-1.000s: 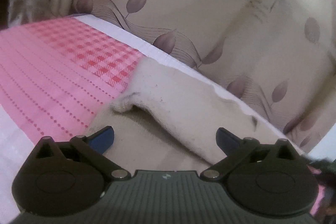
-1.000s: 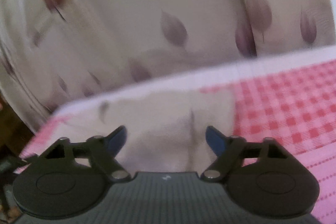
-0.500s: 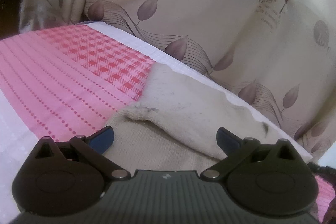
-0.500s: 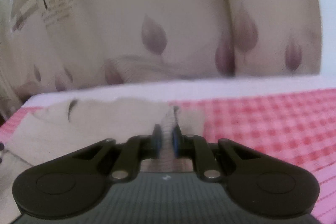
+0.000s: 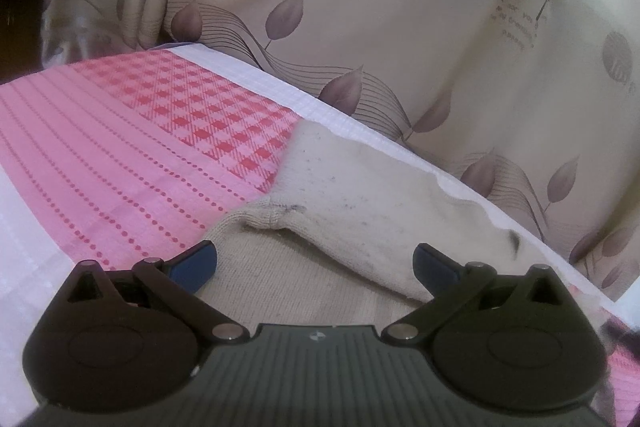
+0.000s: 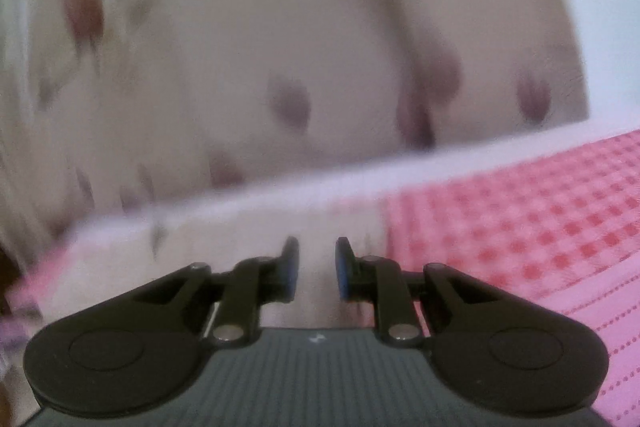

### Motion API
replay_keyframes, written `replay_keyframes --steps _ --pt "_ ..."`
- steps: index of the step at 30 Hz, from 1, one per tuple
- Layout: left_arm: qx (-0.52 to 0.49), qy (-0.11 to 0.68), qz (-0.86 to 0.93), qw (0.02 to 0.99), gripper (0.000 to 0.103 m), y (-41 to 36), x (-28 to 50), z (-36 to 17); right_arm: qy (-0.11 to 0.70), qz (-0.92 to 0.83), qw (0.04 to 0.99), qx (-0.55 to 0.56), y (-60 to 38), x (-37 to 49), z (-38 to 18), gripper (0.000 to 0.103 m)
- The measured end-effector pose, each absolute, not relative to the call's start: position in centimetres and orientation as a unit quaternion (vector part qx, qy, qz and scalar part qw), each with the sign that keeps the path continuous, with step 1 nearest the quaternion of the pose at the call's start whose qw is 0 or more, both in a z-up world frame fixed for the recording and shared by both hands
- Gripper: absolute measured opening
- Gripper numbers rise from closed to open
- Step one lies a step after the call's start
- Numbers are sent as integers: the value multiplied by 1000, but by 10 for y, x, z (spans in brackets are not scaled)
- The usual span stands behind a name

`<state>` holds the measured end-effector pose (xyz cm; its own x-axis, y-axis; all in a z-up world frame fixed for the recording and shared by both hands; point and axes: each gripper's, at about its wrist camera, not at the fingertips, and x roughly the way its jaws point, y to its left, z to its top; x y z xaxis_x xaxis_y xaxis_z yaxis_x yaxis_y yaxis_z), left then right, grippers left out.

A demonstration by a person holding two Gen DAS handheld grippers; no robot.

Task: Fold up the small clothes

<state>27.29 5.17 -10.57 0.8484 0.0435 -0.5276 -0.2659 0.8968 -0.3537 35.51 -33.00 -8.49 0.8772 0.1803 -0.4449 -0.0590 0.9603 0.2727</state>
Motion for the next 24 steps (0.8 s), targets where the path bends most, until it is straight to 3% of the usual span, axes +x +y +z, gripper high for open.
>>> replay_keyframes --steps 4,7,10,13,15,24 --pt "-200 266 84 939 103 49 273 -105 224 57 960 156 -339 345 -77 19" --pt "-187 265 87 942 103 46 272 -103 177 68 956 226 -356 298 -71 20" --pt "-146 254 93 951 103 36 262 -95 181 89 953 227 -352 241 -78 25" --pt "-78 245 109 960 103 20 245 -86 202 102 949 221 -347 180 -92 47" --pt "-45 245 111 962 103 11 231 -81 209 98 946 225 -345 143 -101 70" --pt "13 257 92 962 103 -5 182 -64 216 83 941 245 -345 73 -122 71"
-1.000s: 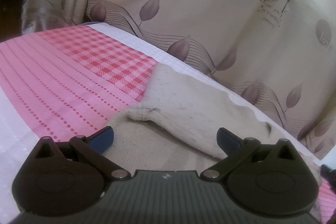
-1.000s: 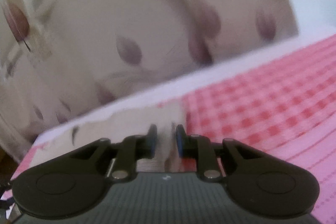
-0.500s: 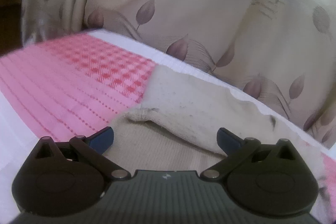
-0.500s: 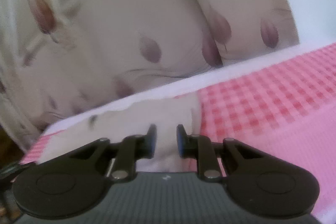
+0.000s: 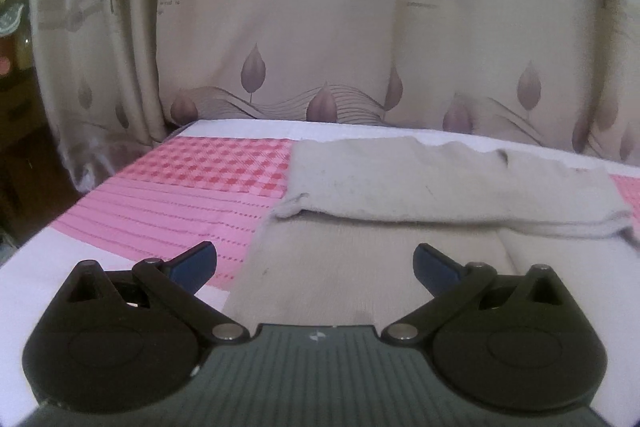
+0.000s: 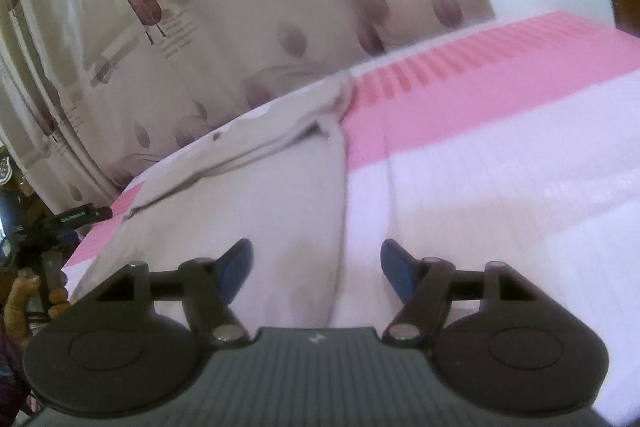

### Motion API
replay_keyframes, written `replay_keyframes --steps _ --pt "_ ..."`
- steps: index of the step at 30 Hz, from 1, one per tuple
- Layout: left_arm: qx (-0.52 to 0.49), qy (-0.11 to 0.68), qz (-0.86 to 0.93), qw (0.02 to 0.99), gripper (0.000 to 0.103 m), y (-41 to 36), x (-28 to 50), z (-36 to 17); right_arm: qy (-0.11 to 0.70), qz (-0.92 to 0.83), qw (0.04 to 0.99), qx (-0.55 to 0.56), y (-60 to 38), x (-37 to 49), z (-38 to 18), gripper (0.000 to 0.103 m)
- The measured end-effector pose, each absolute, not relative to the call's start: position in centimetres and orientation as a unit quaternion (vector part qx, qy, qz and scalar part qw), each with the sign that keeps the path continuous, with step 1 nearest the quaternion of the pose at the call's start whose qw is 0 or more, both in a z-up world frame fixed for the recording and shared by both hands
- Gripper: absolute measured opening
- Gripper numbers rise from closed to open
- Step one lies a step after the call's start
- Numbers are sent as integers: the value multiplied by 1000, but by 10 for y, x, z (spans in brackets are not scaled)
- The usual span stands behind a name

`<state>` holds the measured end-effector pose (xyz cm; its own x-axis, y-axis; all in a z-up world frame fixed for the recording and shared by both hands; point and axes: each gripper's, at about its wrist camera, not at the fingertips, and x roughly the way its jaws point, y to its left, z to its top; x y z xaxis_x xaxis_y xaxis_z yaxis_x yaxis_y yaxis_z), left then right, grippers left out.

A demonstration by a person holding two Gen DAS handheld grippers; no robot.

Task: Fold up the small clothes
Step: 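Grasp the sweater hem with the left tool while the right tool grasps the hem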

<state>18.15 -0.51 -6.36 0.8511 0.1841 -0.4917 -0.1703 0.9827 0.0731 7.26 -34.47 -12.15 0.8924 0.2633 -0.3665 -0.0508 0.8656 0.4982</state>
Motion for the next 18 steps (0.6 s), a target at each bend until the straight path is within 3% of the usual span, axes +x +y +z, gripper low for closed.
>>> replay_keyframes --steps 6,18 --pt "22 262 95 960 103 -1 160 -57 225 97 939 241 -331 67 -130 77" --pt "34 323 33 945 103 32 141 -66 228 141 935 233 -317 63 -133 77"
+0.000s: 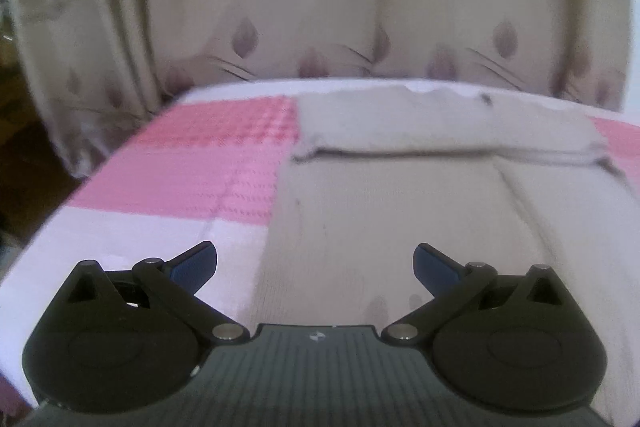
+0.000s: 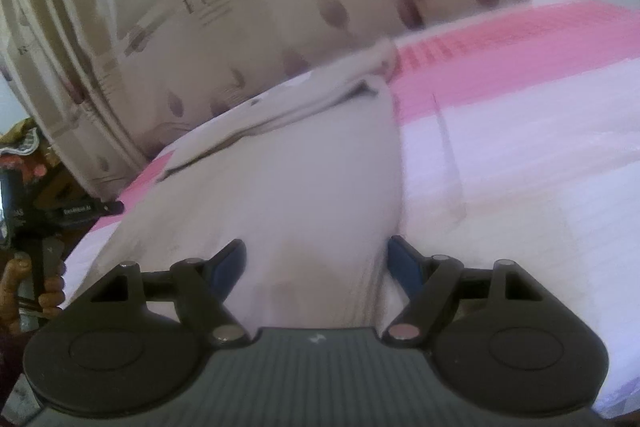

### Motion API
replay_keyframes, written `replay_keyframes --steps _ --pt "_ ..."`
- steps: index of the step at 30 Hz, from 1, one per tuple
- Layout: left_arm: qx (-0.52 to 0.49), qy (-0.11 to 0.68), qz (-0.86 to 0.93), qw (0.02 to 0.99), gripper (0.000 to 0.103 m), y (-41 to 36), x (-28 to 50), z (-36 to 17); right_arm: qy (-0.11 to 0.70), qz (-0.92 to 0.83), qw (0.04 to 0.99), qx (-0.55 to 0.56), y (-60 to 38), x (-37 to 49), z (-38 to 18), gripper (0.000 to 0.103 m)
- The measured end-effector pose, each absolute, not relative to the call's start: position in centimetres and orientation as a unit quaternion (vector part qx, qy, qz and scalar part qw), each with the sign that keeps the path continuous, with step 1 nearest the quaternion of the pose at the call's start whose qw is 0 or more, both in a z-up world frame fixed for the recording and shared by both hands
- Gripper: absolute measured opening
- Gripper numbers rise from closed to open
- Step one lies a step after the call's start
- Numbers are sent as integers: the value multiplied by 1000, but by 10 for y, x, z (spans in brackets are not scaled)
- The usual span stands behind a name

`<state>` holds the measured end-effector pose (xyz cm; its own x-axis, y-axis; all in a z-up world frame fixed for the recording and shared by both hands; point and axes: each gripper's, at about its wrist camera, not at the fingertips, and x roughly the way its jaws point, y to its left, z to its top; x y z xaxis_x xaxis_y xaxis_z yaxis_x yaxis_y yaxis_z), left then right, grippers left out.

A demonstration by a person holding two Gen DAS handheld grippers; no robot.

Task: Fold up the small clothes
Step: 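Grasp the sweater hem with the left tool while the right tool grasps the hem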

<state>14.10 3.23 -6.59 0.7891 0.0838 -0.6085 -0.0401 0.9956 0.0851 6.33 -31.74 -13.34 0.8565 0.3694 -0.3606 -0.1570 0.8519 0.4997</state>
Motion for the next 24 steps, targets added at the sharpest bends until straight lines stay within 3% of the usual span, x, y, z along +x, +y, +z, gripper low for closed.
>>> replay_keyframes --steps 8,13,15,17,19,21,22,24 --pt "-102 427 -65 896 92 108 140 -80 222 173 917 282 -335 63 -140 77" --pt "-63 424 -90 899 84 104 133 -81 217 182 906 313 -343 63 -144 77" --pt "-42 417 -113 901 69 99 127 -80 224 189 902 318 -346 63 -143 77" --pt "-16 408 -135 903 42 91 120 -80 227 194 895 330 -350 64 -144 77" --pt "-4 399 -137 907 26 85 118 -83 229 193 896 327 -349 65 -143 77" --pt "-16 391 -146 909 14 84 116 -85 238 193 897 320 -345 67 -144 55" --pt "-26 389 -150 909 12 86 116 -86 250 193 893 322 -343 70 -147 29" --pt "-41 387 -150 909 12 89 115 -87 246 195 891 328 -341 70 -151 20"
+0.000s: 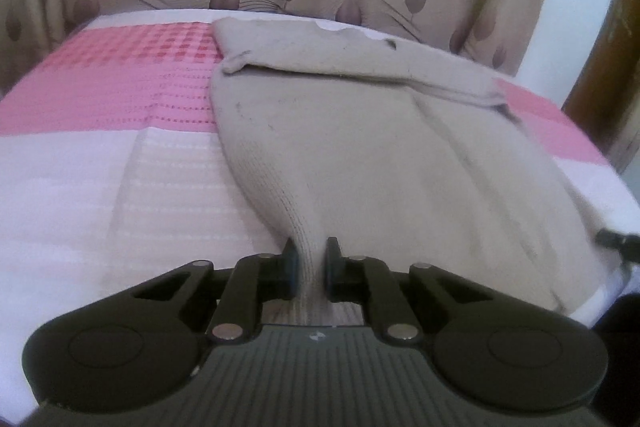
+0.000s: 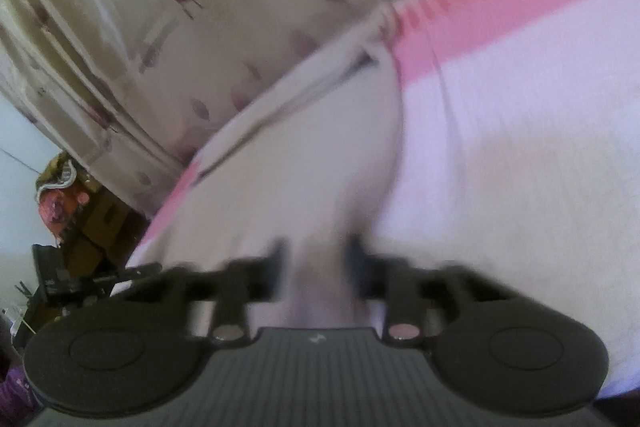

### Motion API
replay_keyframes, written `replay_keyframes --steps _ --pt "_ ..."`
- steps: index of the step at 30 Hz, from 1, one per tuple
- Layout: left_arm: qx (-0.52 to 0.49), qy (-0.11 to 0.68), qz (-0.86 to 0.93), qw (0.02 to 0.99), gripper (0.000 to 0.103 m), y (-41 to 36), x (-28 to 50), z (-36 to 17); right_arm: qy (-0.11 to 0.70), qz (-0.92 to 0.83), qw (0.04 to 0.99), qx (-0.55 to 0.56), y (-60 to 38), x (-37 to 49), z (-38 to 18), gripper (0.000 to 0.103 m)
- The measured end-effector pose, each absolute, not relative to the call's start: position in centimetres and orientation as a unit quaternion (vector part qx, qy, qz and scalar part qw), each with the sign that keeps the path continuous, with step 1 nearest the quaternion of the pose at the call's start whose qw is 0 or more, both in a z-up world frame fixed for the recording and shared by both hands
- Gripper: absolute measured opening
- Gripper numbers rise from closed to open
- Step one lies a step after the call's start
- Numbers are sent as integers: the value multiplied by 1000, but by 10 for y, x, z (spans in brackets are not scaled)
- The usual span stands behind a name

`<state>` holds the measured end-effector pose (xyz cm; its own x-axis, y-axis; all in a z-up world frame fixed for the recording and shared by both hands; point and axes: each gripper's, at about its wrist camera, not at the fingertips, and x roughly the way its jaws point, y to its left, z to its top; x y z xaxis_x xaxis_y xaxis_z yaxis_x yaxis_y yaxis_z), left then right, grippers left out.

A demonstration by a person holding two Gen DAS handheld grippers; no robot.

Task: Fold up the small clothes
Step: 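Grasp the sweater hem with the left tool while the right tool grasps the hem, then lift the held hem with both tools and fold it toward the collar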

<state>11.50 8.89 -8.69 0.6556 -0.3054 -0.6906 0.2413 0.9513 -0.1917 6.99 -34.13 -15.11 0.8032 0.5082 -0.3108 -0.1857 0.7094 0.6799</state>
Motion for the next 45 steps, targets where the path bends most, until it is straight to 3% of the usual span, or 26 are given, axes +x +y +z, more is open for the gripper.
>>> replay_keyframes --steps 1,5,9,10,12,14,15,18,20,21,22,23,24,25,32,45 --pt "-49 386 -151 909 11 91 114 -87 247 197 890 330 -340 70 -151 12" --pt "-86 385 -156 905 11 105 115 -83 227 195 882 364 -352 62 -150 12" --pt "-78 388 -162 904 11 109 118 -81 251 179 897 318 -357 61 -138 16" --pt "-72 390 -163 904 12 107 119 -82 257 171 901 306 -357 62 -136 19" --pt "-69 395 -165 901 13 107 120 -84 263 159 904 296 -358 62 -137 48" --pt "-76 396 -171 899 14 109 121 -85 257 185 897 310 -361 62 -139 62" --pt "-78 398 -175 897 18 111 122 -86 257 188 896 310 -360 62 -140 63" --pt "-108 404 -200 886 44 117 124 -87 253 204 888 325 -355 65 -143 63" --pt "-135 407 -226 875 70 118 127 -89 246 210 893 312 -344 68 -144 62" --pt "-141 406 -232 872 72 117 127 -89 246 211 895 308 -339 71 -144 43" --pt "-137 405 -229 875 70 114 127 -89 258 210 887 320 -337 77 -149 25" --pt "-124 403 -223 879 60 109 125 -89 261 204 884 331 -335 81 -155 11" --pt "-103 399 -212 886 44 104 123 -88 249 206 884 338 -334 80 -158 11" --pt "-80 402 -194 891 10 100 121 -89 243 203 889 332 -332 79 -157 11" --pt "-156 379 -163 897 10 117 109 -82 198 216 866 406 -344 68 -151 11" --pt "-162 350 -176 906 10 120 90 -61 156 242 862 418 -331 49 -131 11"
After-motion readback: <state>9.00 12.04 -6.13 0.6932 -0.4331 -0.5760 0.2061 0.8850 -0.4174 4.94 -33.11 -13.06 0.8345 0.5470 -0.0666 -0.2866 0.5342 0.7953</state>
